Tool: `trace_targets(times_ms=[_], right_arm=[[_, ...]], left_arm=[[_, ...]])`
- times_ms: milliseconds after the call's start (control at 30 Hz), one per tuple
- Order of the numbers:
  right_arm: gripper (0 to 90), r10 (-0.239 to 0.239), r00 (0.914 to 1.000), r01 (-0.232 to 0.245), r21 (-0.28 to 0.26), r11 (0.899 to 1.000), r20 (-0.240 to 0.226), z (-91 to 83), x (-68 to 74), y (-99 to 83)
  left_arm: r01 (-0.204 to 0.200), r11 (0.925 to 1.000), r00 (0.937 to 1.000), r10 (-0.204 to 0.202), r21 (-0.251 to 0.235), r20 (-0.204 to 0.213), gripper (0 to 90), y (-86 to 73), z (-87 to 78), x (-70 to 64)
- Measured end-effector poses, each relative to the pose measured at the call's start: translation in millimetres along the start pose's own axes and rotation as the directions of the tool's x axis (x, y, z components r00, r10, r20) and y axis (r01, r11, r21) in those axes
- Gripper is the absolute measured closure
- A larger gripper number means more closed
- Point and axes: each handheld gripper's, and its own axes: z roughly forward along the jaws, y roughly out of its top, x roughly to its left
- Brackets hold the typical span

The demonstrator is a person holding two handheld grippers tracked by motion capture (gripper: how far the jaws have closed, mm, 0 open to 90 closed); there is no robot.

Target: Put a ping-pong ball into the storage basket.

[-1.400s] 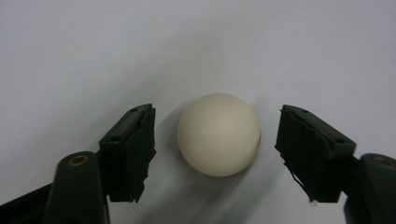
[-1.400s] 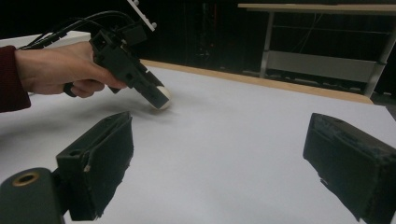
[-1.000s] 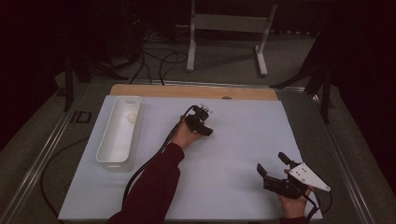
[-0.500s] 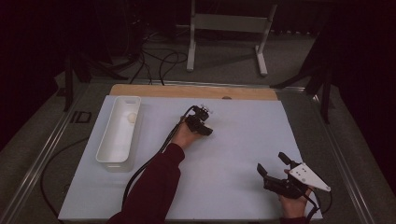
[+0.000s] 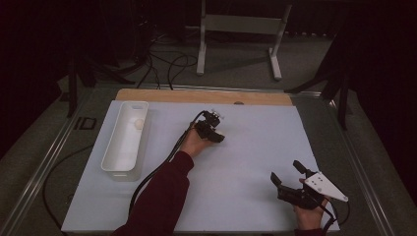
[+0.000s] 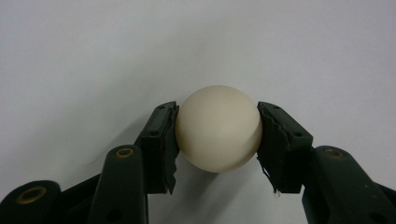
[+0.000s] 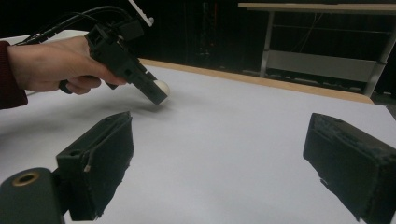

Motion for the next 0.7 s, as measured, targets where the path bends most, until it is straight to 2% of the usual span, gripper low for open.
trace_targets(times_ms=[367, 700], right_arm=[[8.3, 0.000, 1.0000, 0.000, 0.002, 1.000, -0.002, 0.3, 0.3, 0.0], [8.3, -0.001, 1.0000, 0.002, 0.005, 1.000, -0.003, 0.8, 0.4, -0.2]], left_arm=[[-0.006, 0.9999, 0.9999, 0.006, -0.009, 0.008, 51.2, -2.8, -5.8, -3.8], [-0.025, 0.9992, 0.9996, 0.025, -0.032, 0.015, 51.2, 0.8, -18.9, -9.3]])
